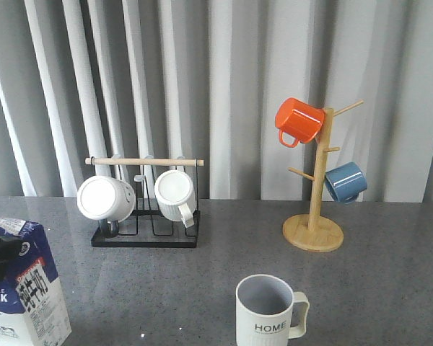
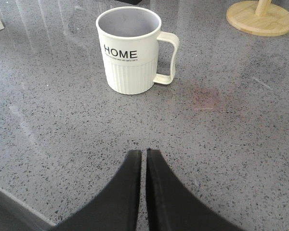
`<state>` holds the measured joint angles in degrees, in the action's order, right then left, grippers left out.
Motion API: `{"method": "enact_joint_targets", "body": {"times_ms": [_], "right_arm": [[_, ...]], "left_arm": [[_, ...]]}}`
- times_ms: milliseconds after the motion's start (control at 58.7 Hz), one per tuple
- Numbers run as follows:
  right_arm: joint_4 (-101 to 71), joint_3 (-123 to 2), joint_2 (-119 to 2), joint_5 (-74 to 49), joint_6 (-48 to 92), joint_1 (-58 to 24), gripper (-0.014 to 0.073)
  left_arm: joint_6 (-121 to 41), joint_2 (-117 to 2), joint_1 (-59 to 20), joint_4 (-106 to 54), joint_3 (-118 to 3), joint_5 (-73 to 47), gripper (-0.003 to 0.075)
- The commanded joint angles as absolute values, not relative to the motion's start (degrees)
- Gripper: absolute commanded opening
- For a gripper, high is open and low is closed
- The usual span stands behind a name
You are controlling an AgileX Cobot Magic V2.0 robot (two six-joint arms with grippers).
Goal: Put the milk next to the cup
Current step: 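Lower the left gripper over the milk carton and grasp its top, then lift the milk carton with the left gripper toward the HOME mug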
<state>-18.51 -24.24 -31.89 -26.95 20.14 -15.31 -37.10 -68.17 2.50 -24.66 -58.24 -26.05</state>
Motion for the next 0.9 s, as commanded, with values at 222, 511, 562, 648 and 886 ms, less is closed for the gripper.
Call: {"method": "enact_joint_targets", "body": {"times_ms": [222,511,562,648,886], "right_arm": [[-18.7,-25.9,-31.9,-23.7,20.1,-15.2,0.0024],[-18.5,-25.9,-31.9,-23.7,18.5,-15.2,0.0024],[-18.5,-25.9,-31.9,-23.7,18.2,-15.2,0.0024],[-18.5,-25.9,-31.9,-23.7,18.2,-15.2,0.0024],[-18.5,-25.9,-31.9,-23.7,18.2,-15.2,0.0024]], "left_arm": [[-37.8,-73.3,2.2,-26.3,-60.8,-21.1,0.0566],[-37.8,-74.9,2.2,-26.3,-60.7,-19.3,0.0409],[-37.8,-74.8,2.2,-26.3,-60.7,-18.7,0.0337],[-37.8,-74.6,2.2,-26.3,-60.7,-18.2,0.0216],[-37.7,-74.0,2.2,-28.9,-61.5,-18.4,-0.0008]]}}
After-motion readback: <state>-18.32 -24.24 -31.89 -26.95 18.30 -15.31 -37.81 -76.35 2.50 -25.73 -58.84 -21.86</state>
